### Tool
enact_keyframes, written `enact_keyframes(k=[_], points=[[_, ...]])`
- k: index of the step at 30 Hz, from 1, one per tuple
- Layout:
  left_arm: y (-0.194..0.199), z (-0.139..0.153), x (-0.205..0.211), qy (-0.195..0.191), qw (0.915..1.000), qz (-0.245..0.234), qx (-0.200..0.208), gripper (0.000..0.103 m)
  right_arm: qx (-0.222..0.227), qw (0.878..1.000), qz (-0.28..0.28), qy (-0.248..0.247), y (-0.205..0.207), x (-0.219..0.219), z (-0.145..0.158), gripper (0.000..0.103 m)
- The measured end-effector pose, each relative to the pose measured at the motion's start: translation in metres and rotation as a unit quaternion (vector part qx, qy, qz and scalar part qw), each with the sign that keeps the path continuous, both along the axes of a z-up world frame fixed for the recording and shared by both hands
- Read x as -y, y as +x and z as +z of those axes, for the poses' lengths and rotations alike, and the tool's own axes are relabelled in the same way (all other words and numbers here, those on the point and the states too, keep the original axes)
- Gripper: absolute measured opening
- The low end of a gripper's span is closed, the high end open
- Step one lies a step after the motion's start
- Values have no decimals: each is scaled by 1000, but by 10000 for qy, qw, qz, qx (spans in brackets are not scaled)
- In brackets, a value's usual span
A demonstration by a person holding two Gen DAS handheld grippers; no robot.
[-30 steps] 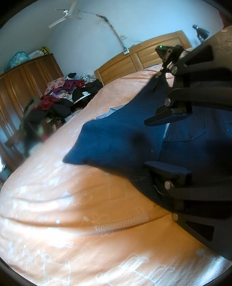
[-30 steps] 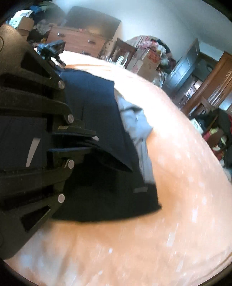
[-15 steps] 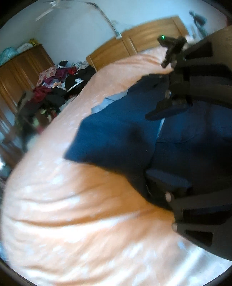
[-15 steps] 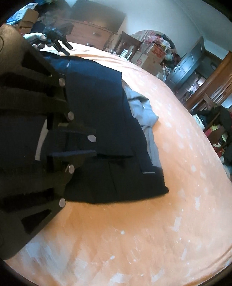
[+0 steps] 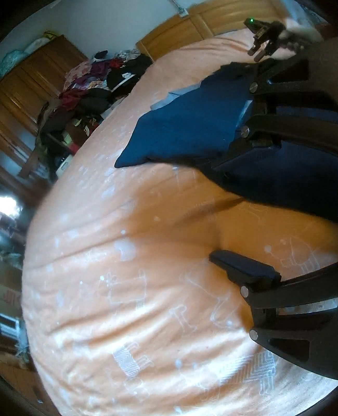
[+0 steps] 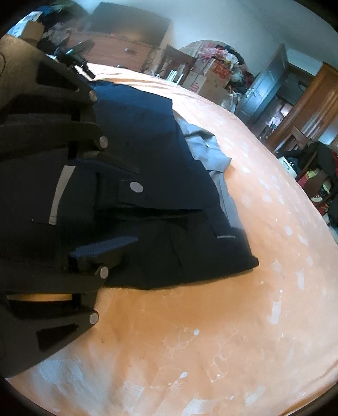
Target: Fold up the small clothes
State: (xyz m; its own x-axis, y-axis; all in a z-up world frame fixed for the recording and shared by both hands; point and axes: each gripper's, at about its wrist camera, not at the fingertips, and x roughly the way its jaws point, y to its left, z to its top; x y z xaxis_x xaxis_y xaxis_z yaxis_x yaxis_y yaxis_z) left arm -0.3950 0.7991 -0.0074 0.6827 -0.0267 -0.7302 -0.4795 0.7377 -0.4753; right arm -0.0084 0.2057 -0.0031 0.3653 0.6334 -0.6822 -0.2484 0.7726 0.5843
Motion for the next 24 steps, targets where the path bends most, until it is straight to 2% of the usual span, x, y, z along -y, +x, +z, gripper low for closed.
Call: enact_keyframes(k=[4,6,9,13,17,20,24], points=[[-2,7,6,47,9998,-183,-81,67,164,9998,51,-31,-10,-1,13,45],[-2,12,16,117,9984,-519,-202,67,308,9993,191,-73,-23,1,25,45],[-7,9,36,225,9900,-1239,-635,68,327,9988,289,-234,-45,12,28,46],[-37,15,50,100,9805,-1799,-779,68,-48,9991,91,-421,-82,47,12,49],[-72,21,53,17,9754,-2062,-781,68,-380,9983,-51,-442,-132,83,-1,52],[-99,25,51,-185,9726,-2214,-689,68,-486,9985,-19,-231,-168,104,-3,52],[-118,25,52,-446,9709,-2282,-577,68,-695,9971,204,-212,-203,108,-10,53]])
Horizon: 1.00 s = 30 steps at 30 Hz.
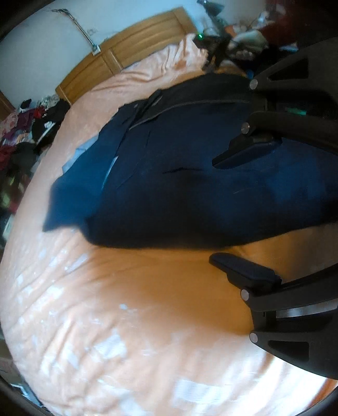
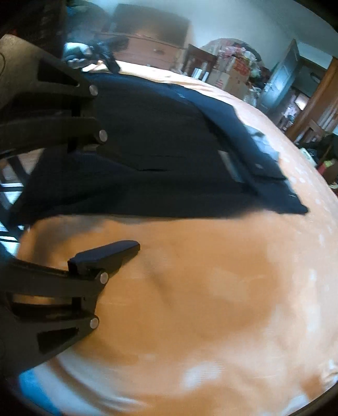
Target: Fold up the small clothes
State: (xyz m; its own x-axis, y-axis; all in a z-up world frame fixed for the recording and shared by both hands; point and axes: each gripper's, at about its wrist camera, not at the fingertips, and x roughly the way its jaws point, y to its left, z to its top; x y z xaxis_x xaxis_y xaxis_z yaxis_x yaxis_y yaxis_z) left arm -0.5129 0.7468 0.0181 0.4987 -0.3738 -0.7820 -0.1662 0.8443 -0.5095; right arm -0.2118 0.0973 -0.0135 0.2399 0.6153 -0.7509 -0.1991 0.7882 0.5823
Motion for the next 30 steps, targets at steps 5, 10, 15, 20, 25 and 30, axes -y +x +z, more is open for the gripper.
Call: enact_keyframes(k=[5,10,15,20,25,30], points=[[-15,-1,7,-206,9997,-138,61,68,16,9997,256,27,-20,-10,-3,58],[-17,-2,17,-237,9994,-204,138,68,11,9990,453,44,-18,-26,-2,60],[-14,0,26,-191,9988,-422,129,66,31,9972,747,-13,-24,-38,-1,61],[-17,-6,18,-252,9991,-316,93,54,46,9968,799,-72,-21,-41,-3,62],[-16,-5,17,-264,9992,-278,83,54,75,9963,852,-52,-26,-41,0,67],[-10,-9,24,0,9989,-465,-46,54,34,9955,947,-53,-27,-43,-5,67]])
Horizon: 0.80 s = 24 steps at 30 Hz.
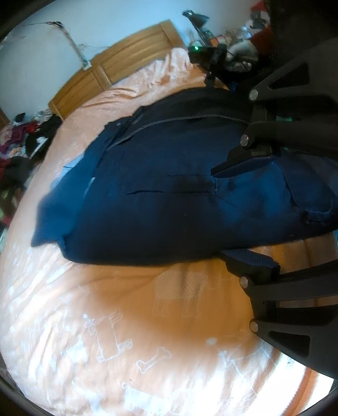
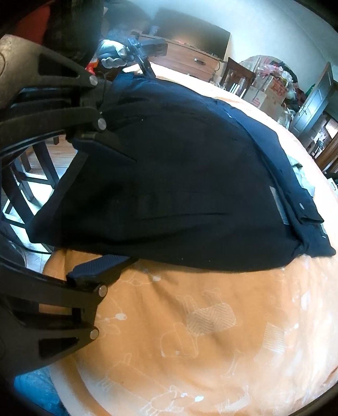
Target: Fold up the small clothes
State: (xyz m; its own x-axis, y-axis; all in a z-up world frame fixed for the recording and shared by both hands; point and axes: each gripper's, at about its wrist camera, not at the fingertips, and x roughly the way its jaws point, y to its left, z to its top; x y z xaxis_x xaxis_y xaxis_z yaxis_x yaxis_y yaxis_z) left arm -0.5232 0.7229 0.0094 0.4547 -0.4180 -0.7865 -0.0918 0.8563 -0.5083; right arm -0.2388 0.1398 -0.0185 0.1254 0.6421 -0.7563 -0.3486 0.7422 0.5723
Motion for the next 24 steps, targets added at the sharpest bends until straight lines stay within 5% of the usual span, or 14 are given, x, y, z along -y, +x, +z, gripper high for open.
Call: enact_keyframes(k=[1,2,3,5,6,11,14,18,22,24], points=[[2,0,4,129,9999,-78,-11,54,2,10000,40,-11,-1,-2,0,65],[3,0,5,167,9998,-92,-33,53,-6,10000,83,-40,-2,-5,1,50],[3,2,5,99,9999,-57,-54,51,-36,10000,57,-47,-2,-5,1,23],[5,8,2,-714,9974,3,16,25,-164,9992,-64,367,-1,1,7,9],[7,12,2,-879,9961,-9,106,4,-130,9976,-79,672,0,4,19,7],[26,55,-8,-1930,9766,128,934,3,119,9857,-148,1673,11,6,69,6],[50,66,-12,-2201,9682,169,1175,3,150,9783,-193,2057,32,4,91,6],[100,75,-26,-2436,9603,281,1331,3,175,9714,-341,2343,87,-6,110,5],[165,76,-78,-2494,9492,1032,1617,1,253,9690,-783,2328,176,-17,110,6],[195,61,-95,-2159,9567,1298,1458,1,63,9721,-1109,2064,233,-26,87,7]])
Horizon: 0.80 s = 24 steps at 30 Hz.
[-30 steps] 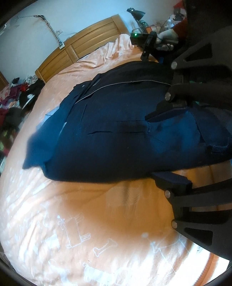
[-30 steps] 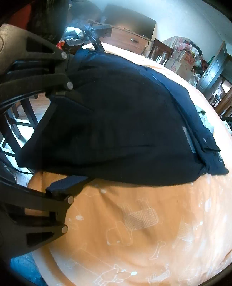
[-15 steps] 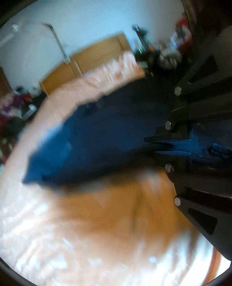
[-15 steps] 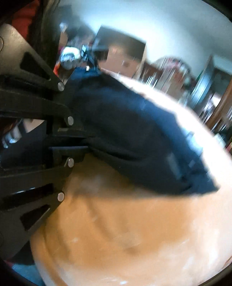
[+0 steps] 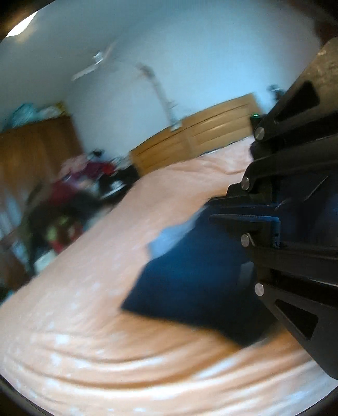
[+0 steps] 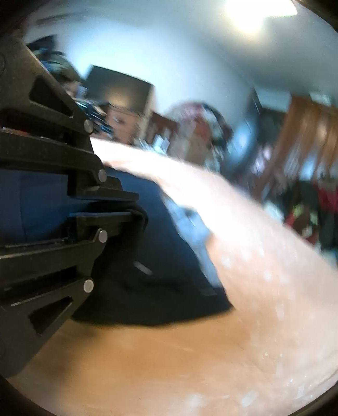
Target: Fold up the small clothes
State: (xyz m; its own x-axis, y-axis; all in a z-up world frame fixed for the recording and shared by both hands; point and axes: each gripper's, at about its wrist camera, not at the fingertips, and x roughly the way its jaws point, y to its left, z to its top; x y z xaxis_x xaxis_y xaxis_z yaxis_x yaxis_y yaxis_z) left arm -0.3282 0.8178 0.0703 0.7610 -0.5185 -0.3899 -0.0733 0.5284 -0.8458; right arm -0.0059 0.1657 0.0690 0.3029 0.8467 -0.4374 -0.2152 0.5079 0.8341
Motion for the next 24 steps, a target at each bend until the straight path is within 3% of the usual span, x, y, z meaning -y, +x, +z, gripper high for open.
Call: enact_keyframes(k=[3,5,6,8,10,13,16,17,19,21,22,24], points=[[37,-37,-5,398,9962,8,-772,0,-891,9946,-62,-533,62,-18,-54,13],[40,-41,6,1076,9885,-275,-1029,1,-885,9922,-83,-873,65,-17,-65,16],[35,-40,14,1225,9858,-468,-1046,2,-845,9929,-2,-840,60,-15,-67,28],[12,-32,33,1692,9764,-780,-1091,18,-789,9934,108,-826,44,-7,-72,52],[-24,-29,49,1674,9743,-1077,-1054,37,-770,9927,117,-919,27,2,-74,53],[-80,-30,73,1678,9713,-1370,-985,39,-626,9938,10,-923,-5,21,-67,54],[-127,-34,103,2236,9556,-1606,-1047,39,-569,9950,-158,-811,-30,40,-65,58],[-142,-34,114,2647,9448,-1641,-1021,39,-566,9948,-213,-816,-41,44,-63,60],[-166,-34,138,3489,9143,-1844,-915,39,-640,9947,-247,-771,-65,50,-64,61],[-181,-40,169,4520,8618,-2177,-746,39,-726,9939,-253,-788,-83,55,-69,63],[-186,-44,178,4744,8463,-2330,-671,39,-791,9934,-277,-784,-91,58,-73,63],[-199,-52,193,5359,8034,-2567,-387,39,-931,9923,-348,-745,-108,61,-81,62]])
